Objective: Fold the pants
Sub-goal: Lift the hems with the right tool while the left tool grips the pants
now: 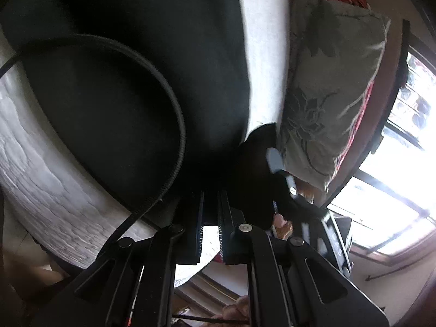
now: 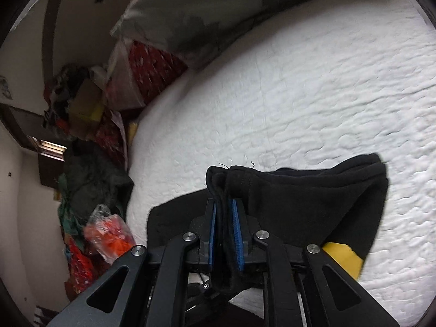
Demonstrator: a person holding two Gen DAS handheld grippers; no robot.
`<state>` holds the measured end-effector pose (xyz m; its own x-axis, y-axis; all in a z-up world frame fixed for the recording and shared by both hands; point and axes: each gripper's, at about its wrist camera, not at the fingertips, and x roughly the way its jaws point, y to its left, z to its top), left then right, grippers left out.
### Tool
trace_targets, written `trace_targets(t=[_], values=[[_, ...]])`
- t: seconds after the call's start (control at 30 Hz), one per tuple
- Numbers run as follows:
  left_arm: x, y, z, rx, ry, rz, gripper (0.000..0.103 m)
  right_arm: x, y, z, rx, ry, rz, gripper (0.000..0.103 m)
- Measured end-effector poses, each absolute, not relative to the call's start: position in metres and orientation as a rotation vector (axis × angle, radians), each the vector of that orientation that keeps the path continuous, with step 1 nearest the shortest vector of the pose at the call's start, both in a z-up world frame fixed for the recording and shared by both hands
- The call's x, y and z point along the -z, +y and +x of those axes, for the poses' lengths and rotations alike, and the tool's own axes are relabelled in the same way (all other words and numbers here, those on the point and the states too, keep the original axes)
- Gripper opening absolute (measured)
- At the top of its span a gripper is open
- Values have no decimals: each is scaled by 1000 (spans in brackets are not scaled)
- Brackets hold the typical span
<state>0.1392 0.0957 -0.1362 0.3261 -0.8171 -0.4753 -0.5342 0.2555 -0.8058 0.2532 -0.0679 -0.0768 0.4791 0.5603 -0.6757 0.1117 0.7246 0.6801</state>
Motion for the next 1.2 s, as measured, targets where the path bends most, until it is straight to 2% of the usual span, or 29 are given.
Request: trace_targets(t=[0.2,0.33,0.4,0.43,0.5,0.53,0.57,0.63,0.67,0.8,0.93,0.97,1.0,1.03,1.2], values=[[130,111,136,260,1334,-1352,7,104,-44,261,-248,1148,659,20],[114,123,133,290,1295,-1276,8,88,-40,252,-276,1128,639,43],[104,128,131,315,1266,-1226,10,73,-47,241,-303,1077,644,44],[98,130,128,321,1245,-1195,13,68,-51,236,-314,1059,652,46],[91,132,126,346,1203,-1165,29,57,-71,216,-341,997,720,53],[87,131,123,367,1175,-1151,41,55,-83,204,-347,960,770,60],[86,129,123,380,1160,-1147,47,56,-98,189,-350,928,835,69],[85,121,125,411,1155,-1119,54,67,-119,168,-355,900,952,73],[87,119,126,418,1162,-1097,55,80,-128,157,-355,906,1033,73],[91,94,141,429,1197,-1012,55,137,-139,140,-352,960,1277,73],[97,81,155,426,1230,-948,53,173,-140,139,-344,927,1461,73],[97,77,159,422,1235,-927,46,180,-140,140,-337,915,1506,72],[97,75,163,414,1240,-913,34,184,-140,139,-330,905,1539,71],[97,74,166,418,1249,-918,11,190,-141,138,-322,882,1588,69],[96,74,180,428,1279,-1026,11,199,-149,127,-277,802,1685,64]])
